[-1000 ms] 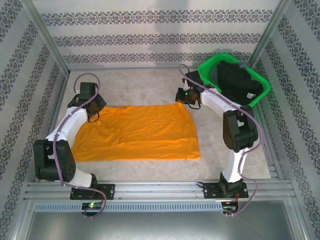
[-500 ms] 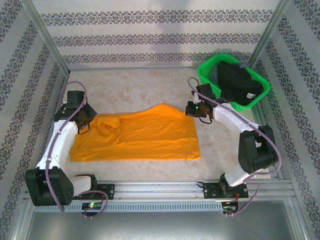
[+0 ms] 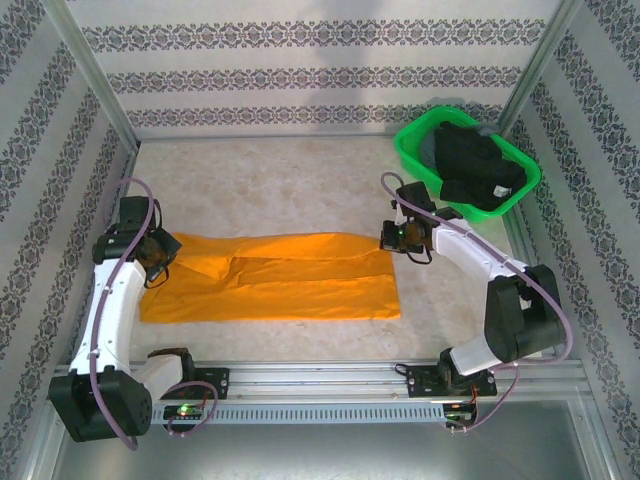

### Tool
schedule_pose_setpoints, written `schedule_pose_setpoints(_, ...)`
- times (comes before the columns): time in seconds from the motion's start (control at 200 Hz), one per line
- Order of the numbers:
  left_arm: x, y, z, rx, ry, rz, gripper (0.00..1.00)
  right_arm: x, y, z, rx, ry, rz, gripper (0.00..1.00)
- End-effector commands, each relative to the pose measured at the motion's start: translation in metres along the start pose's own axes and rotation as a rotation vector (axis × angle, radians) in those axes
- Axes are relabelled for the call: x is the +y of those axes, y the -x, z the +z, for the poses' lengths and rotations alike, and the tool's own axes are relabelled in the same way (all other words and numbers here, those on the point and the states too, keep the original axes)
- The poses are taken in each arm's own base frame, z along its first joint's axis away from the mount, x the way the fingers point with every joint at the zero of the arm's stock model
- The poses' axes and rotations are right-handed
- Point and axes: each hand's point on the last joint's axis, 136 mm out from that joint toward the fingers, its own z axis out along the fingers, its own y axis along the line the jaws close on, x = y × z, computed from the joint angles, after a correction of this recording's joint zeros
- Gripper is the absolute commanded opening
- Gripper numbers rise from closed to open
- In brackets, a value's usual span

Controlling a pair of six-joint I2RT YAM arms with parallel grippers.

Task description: Fold and stack the t-shirts

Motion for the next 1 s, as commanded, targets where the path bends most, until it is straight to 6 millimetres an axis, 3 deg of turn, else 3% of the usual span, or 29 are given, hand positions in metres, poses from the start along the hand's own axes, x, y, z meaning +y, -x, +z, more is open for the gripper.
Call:
schedule_pose_setpoints(0.0,0.025,-0.007,-0.008,0.018,0.091,-0.018,0.0,-0.018,-0.02,-0.003,0.044,-0.077,0.021,0.0)
schedule_pose_setpoints(0.285,0.041,-0.009,-0.022,-0.01,0.144,-0.008,0.0,-0.025,-0.022,-0.008,0.044,-0.111,0.018,0.0)
schedule_pose_setpoints(0.699,0.071,-0.048,0.005,0.061,0.195,-0.025,0.0,-0.031,-0.048,0.011,0.154,-0.118,0.05,0.0)
schedule_pose_setpoints(0.994,0.074,-0.054,0.032,0.071,0.206,-0.041,0.0,-0.034,-0.066,0.02,0.227,-0.142,0.066,0.0)
